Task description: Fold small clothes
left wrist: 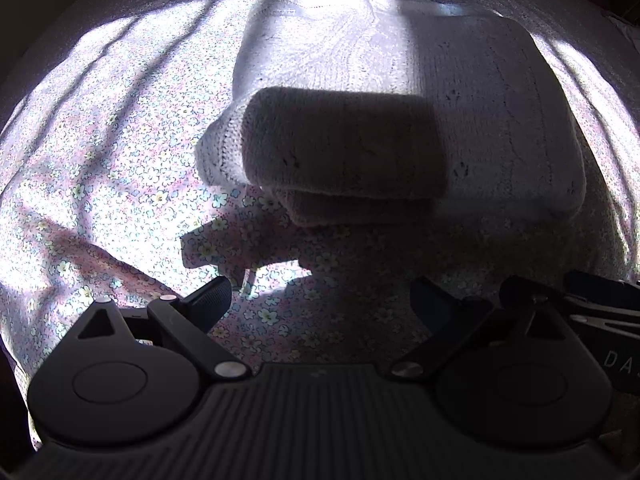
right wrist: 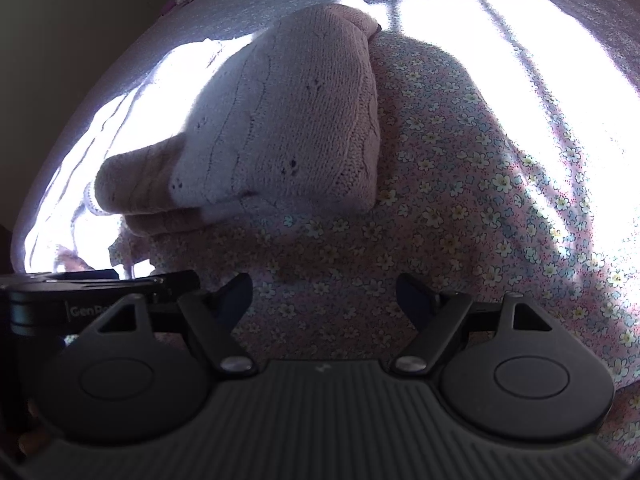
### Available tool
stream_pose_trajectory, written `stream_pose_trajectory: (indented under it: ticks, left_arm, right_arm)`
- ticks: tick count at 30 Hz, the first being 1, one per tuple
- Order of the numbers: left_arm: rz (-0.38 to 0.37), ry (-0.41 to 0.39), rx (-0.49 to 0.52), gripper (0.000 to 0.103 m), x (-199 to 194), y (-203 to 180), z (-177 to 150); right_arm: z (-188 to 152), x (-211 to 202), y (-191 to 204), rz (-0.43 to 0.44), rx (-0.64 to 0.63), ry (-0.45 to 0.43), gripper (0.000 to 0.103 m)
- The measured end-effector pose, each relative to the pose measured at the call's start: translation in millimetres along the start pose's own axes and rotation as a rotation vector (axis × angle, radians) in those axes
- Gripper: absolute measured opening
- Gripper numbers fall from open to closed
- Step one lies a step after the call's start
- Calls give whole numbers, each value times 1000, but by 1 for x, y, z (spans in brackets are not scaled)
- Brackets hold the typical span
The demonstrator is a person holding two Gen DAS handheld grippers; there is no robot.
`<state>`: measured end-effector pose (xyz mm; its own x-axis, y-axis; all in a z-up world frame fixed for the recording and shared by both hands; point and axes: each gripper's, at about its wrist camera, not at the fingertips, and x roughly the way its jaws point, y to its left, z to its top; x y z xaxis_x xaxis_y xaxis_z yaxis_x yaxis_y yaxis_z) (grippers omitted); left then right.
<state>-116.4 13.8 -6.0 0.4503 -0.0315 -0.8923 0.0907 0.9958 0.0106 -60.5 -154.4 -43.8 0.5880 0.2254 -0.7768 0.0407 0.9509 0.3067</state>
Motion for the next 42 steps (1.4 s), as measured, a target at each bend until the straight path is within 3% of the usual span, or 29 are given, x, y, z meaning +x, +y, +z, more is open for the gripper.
stream_pose_trajectory:
  ticks: [42]
  left_arm:
    - [-5,2,-37,99,-7,3,-2]
  right_arm:
    - [-2,-2,3,2,3,-3,81]
